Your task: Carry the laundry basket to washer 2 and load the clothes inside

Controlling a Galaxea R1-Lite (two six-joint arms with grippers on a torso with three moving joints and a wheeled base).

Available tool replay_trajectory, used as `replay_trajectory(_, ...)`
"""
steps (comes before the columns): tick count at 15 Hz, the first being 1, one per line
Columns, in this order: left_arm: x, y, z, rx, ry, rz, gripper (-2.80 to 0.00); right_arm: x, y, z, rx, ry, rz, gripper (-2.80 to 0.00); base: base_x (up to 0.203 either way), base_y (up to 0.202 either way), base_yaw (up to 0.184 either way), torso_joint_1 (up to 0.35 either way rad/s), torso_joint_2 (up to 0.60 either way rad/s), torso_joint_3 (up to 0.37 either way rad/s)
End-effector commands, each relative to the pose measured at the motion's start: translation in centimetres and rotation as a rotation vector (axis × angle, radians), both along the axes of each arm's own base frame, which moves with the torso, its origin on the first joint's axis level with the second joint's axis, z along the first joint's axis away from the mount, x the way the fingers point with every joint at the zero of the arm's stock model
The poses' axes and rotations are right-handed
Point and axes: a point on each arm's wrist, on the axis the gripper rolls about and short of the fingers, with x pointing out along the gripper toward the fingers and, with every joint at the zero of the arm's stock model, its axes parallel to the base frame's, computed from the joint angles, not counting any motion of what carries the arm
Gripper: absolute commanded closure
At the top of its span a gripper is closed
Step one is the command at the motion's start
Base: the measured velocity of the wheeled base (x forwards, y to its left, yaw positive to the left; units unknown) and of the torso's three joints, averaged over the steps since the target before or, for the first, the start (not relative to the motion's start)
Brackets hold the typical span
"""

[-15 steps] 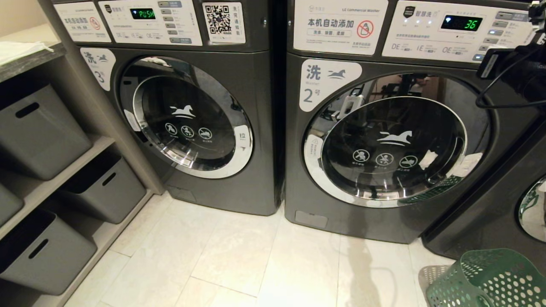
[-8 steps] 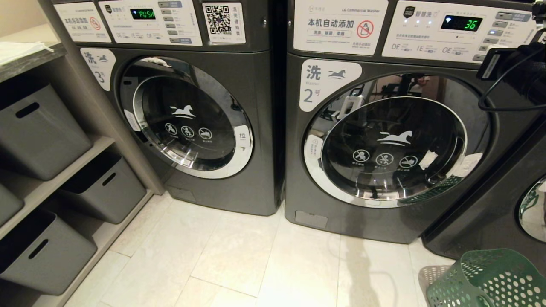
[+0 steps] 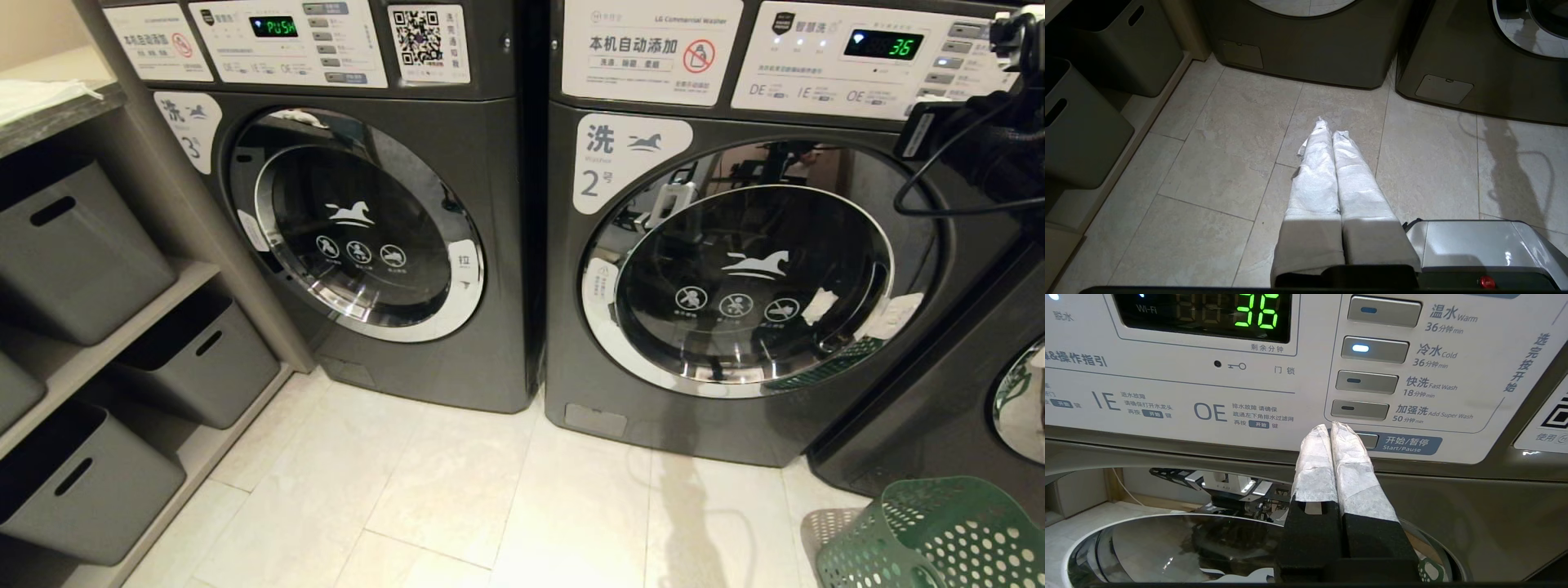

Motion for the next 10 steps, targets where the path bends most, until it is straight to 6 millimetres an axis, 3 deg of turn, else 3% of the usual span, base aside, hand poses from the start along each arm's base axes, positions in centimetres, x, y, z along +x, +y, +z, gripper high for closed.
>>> replay_trajectory(1,0.0,0.0,0.0,0.0,-0.001,-0.001,0.0,0.5,-0.1,-0.2,-0.001,0.001,-0.001,0.0,0.0,0.0,0.0,0.0,0.0,0.0)
replay_trajectory(10,0.0,0.0,0.0,0.0,-0.001,0.001,0.0,2.0,-0.3,-1.2,0.002,0.018,-0.008,0.0,0.0,0.0,0.0,0.0,0.0,0.0)
